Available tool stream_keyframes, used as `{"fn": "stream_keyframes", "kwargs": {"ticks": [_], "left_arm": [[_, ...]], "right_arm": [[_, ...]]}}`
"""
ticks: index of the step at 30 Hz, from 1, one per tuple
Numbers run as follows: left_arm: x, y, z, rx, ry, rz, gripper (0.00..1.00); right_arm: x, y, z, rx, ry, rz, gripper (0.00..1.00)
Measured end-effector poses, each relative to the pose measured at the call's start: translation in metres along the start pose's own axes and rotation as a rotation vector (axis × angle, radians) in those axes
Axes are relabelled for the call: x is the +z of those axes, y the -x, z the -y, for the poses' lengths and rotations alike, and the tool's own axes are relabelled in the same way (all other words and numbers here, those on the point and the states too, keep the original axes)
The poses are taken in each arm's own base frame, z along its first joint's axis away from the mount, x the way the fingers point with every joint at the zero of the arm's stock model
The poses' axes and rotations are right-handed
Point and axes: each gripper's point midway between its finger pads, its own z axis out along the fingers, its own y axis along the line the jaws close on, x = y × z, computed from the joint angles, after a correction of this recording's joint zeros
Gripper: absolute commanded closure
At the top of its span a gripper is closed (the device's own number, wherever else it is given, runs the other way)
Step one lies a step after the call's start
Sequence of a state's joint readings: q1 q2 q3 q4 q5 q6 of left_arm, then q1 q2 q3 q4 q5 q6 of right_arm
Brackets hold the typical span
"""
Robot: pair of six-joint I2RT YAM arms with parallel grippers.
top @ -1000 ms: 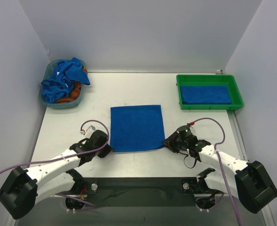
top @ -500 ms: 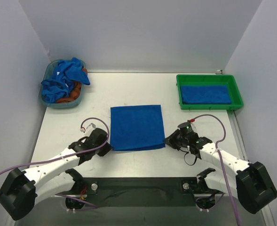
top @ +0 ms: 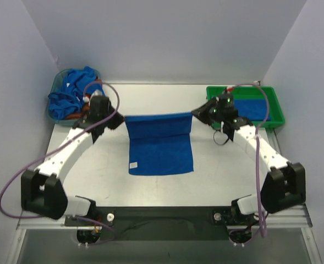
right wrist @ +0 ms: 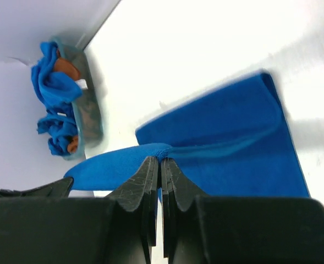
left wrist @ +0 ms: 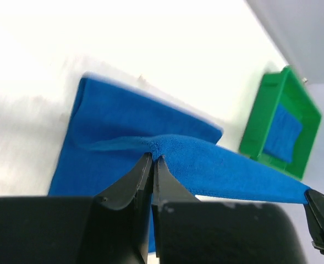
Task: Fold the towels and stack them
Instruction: Fold the towel
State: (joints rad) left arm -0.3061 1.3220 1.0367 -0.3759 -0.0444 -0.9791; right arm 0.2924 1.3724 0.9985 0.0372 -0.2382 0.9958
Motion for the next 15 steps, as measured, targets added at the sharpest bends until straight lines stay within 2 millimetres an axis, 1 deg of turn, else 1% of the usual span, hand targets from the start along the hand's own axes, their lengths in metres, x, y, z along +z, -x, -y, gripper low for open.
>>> {"fn": "stream_keyframes", "kwargs": {"ticks": [5,7,8,10,12,13,15], "left_arm": [[0.047,0.057,0.05,0.042,-0.065,0.019,1.0],[0.064,0.077,0.067,0.059,-0.093,0.031,1.0],[0.072,0.085,0.073,0.068,-0.104,0.038,1.0],[0.087,0.101,0.084,0.077,-0.126,0.046,1.0],[0.101,0.114,0.09,0.082,-0.143,0.049,1.0],[0.108,0.118,0.091,0.082,-0.148,0.045,1.0],[0.119,0.12,0.087,0.079,-0.148,0.031,1.0]], "right_arm": [[0.037,0.059,-0.046,-0.068,0.061,0.052,1.0],[0.056,0.084,-0.065,-0.094,0.105,0.078,1.0],[0.064,0.094,-0.071,-0.101,0.119,0.086,1.0],[0.084,0.108,-0.076,-0.11,0.139,0.085,1.0],[0.104,0.117,-0.076,-0.114,0.151,0.079,1.0],[0.112,0.119,-0.074,-0.113,0.153,0.072,1.0],[0.126,0.115,-0.064,-0.107,0.145,0.045,1.0]]}}
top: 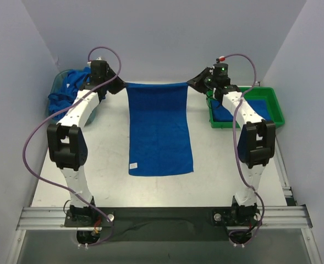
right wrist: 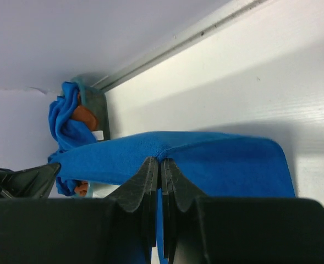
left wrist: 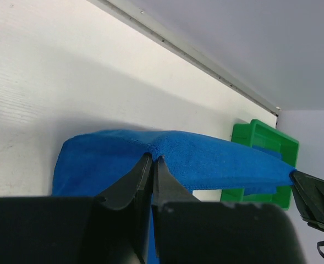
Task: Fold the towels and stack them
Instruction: Fold the towel
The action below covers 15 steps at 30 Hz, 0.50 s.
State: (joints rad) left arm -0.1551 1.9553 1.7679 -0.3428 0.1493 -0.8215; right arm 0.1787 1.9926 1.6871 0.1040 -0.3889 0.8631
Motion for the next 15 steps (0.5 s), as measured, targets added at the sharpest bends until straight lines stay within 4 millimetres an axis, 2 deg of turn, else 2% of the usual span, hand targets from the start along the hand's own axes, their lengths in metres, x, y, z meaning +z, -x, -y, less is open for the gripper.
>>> {"fn": "stream_keyframes", "kwargs": {"ticks": [4,8,11,15], "left_arm": [[0.013,-0.008,-0.017,-0.002,0.015,-0.05,1.0],[0.01,-0.011,-0.018,-0.003,0.001,-0.073,1.0],[-0.002,-0.025,-0.025,-0.009,0.001,-0.108,1.0],[-0.028,-0.049,-0.036,-0.027,0.014,-0.156,1.0]], "right_arm": [[0.007,-0.015,0.014,0.013,-0.014,-0.049,1.0],[0.002,-0.028,0.023,0.019,-0.014,-0.073,1.0],[-0.009,-0.043,0.033,0.033,-0.03,-0.101,1.0],[-0.037,-0.063,0.038,0.062,-0.037,-0.125,1.0]]}}
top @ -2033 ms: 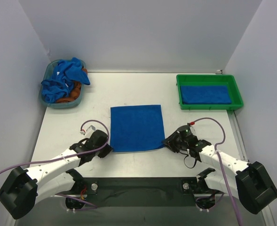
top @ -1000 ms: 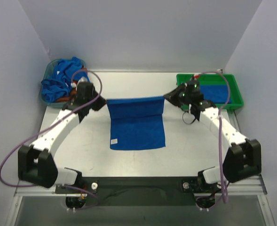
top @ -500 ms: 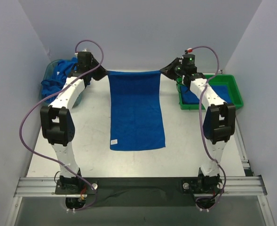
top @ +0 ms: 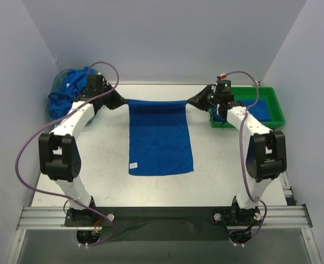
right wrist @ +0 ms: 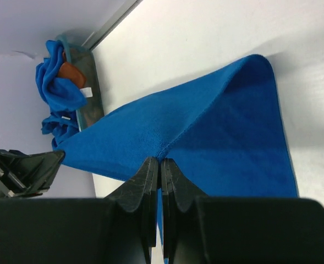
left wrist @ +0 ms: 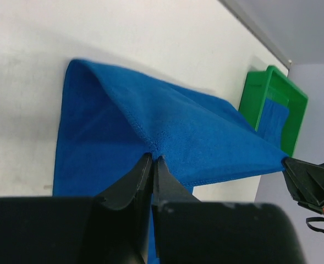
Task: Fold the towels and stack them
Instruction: Fold the towel
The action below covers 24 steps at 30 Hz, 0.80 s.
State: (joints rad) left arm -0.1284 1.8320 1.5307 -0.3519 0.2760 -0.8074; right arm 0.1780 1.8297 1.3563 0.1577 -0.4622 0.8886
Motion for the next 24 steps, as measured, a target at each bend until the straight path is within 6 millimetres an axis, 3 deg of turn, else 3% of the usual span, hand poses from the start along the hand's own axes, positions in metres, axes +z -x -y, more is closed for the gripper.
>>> {"fn": "stream_keyframes", "kwargs": {"ticks": [6,9,14,20,24], "left_arm": [[-0.048,-0.05,-0.021,-0.02,0.001,-0.054,1.0],[-0.068,-0.081,-0.036,-0.021,0.012,-0.088,1.0],[-0.094,-0.148,-0.077,-0.005,0.06,-0.168,1.0],[-0.103,-0.228,-0.133,-0.002,0.165,-0.304,1.0],[-0.108,-0.27,-0.159,0.019,0.234,-0.373,1.0]], "right_arm": [[-0.05,-0.038,-0.004,0.009,0.028,-0.01,1.0],[-0.071,-0.068,0.007,0.011,0.02,-0.034,1.0],[-0.097,-0.128,0.05,0.03,-0.048,-0.108,1.0],[-0.114,-0.192,0.118,0.086,-0.179,-0.22,1.0],[-0.121,-0.219,0.148,0.115,-0.246,-0.277,1.0]]}}
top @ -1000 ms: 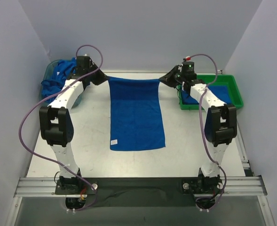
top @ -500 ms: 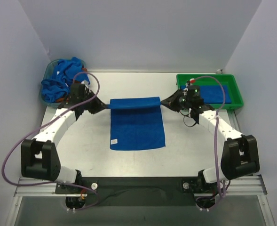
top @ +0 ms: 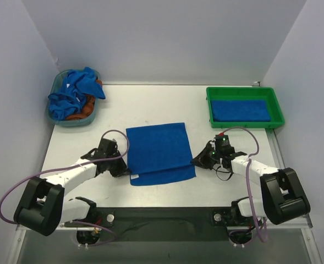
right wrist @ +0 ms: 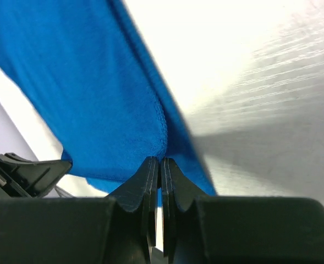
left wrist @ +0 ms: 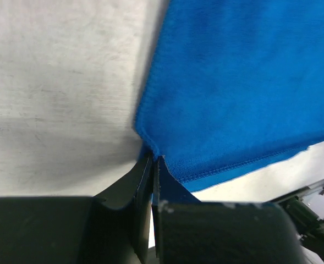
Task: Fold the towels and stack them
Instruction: Fold the towel
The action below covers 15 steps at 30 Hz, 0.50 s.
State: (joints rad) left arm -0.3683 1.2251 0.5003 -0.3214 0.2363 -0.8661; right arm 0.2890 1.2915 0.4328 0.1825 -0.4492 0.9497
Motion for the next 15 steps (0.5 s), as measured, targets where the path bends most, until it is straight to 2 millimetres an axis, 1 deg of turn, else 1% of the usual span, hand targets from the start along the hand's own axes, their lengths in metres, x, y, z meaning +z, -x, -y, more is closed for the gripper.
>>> {"fn": "stream_keyframes", "kwargs": {"ticks": [2,5,11,13,15], "left_arm": [[0.006,-0.008,-0.006,-0.01,0.022,-0.013,1.0],[0.01,-0.004,-0.002,-0.025,0.008,0.0,1.0],[0.015,0.0,0.004,-0.036,-0.009,0.03,1.0],[0.017,0.005,0.006,-0.036,-0.007,0.037,1.0],[0.02,0.014,0.01,-0.041,0.001,0.04,1.0]], "right_arm": [[0.005,-0.003,0.007,0.009,-0.02,-0.018,1.0],[0.014,-0.006,0.015,0.028,-0.046,-0.041,1.0],[0.023,-0.002,0.008,0.048,0.006,-0.054,1.0],[0.026,0.001,0.005,0.056,0.022,-0.059,1.0],[0.029,0.005,0.002,0.066,0.031,-0.059,1.0]]}}
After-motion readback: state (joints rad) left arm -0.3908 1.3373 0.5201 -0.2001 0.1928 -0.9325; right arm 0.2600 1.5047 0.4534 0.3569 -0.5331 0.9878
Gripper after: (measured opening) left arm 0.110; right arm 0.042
